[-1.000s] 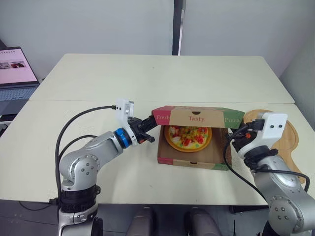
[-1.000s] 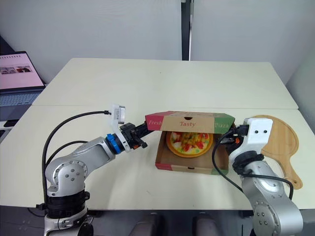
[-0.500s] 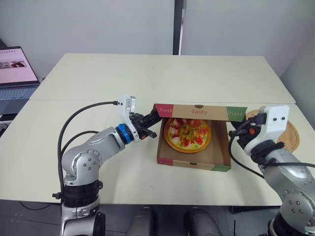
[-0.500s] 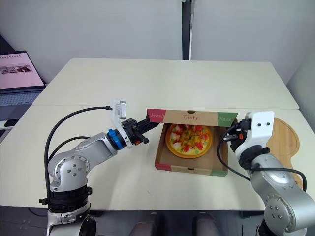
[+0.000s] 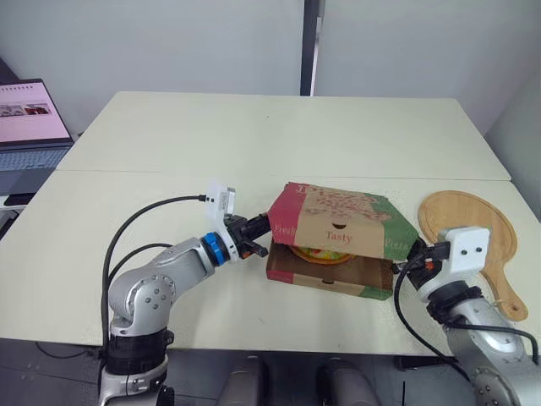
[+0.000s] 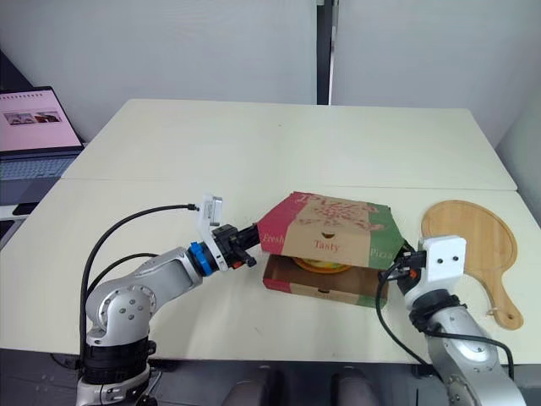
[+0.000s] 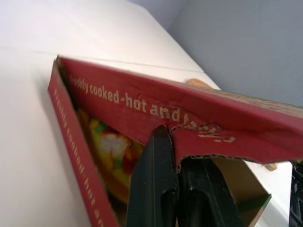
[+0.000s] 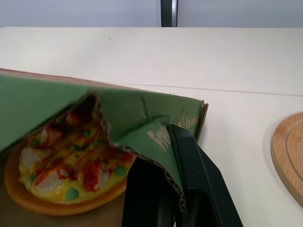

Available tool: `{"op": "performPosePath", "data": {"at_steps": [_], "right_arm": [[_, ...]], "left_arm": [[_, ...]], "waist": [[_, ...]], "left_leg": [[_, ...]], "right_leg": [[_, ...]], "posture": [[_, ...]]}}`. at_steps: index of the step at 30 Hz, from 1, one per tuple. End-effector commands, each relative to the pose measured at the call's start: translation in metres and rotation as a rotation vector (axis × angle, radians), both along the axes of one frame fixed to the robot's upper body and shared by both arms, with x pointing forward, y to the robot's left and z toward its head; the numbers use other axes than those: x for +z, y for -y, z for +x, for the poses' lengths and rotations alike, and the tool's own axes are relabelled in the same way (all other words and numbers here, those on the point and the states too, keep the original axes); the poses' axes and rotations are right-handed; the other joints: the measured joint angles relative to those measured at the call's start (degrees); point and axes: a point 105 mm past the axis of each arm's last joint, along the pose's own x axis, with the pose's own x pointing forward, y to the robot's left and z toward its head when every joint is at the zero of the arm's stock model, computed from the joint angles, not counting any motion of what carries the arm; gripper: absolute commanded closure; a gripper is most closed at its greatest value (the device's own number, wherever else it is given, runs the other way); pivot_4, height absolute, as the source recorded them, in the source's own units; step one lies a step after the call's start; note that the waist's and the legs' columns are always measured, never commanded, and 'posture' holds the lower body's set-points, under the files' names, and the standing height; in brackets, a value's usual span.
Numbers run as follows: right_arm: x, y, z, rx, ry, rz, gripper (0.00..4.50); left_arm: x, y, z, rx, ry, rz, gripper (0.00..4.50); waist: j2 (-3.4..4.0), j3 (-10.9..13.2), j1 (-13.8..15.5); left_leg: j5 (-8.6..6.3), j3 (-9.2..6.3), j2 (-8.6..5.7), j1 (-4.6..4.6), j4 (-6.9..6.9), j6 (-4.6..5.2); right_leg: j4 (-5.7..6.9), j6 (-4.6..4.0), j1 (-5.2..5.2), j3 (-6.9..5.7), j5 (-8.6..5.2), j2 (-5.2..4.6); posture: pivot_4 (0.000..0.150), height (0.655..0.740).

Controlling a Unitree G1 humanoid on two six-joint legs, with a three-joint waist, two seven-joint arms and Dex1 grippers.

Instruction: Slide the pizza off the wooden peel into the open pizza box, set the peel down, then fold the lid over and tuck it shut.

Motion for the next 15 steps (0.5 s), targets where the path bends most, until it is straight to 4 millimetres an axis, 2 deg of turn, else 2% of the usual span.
{"op": "performPosePath", "data": {"at_steps": [1,6,10,13,15], "right_arm": [[-0.014,-0.009,-0.002,0.026,-0.027,0.014,4.47],[-0.027,-0.014,-0.004,0.024,-0.056,0.017,4.47],[-0.033,-0.010,-0.005,0.009,-0.073,0.013,4.47],[-0.033,-0.007,-0.008,0.017,-0.079,0.007,3.88],[-0.032,-0.004,-0.010,0.024,-0.080,0.002,3.14]], "left_arm": [[-0.002,0.008,-0.010,-0.048,0.016,0.014,4.50],[-0.005,0.006,-0.010,-0.037,0.013,0.018,4.50],[-0.007,0.004,-0.010,-0.031,0.014,0.026,4.50],[-0.009,0.003,-0.011,-0.030,0.018,0.041,4.50],[-0.009,0.002,-0.011,-0.030,0.019,0.045,4.50]], "waist": [[0.01,-0.01,-0.01],[0.00,-0.03,0.00],[-0.01,-0.05,0.00],[-0.03,-0.06,0.00],[-0.03,-0.06,0.03]], "left_leg": [[0.00,0.01,0.01,0.01,0.00,0.00],[0.00,0.01,0.06,0.02,0.00,-0.01],[0.00,0.01,0.06,0.02,-0.01,-0.01],[0.00,0.00,0.06,0.02,-0.01,-0.01],[0.00,0.01,0.05,-0.01,-0.05,-0.01]], "right_leg": [[0.00,0.00,0.00,0.01,0.00,0.00],[0.00,-0.01,0.00,0.00,0.00,0.01],[0.00,-0.01,0.00,0.00,0.00,0.01],[-0.01,-0.01,0.00,-0.01,-0.01,0.01],[-0.01,-0.02,-0.04,0.01,-0.01,0.00]], "posture": [[0.150,0.7400],[0.150,0.7400],[0.150,0.7400],[0.150,0.7400],[0.150,0.7400]]}}
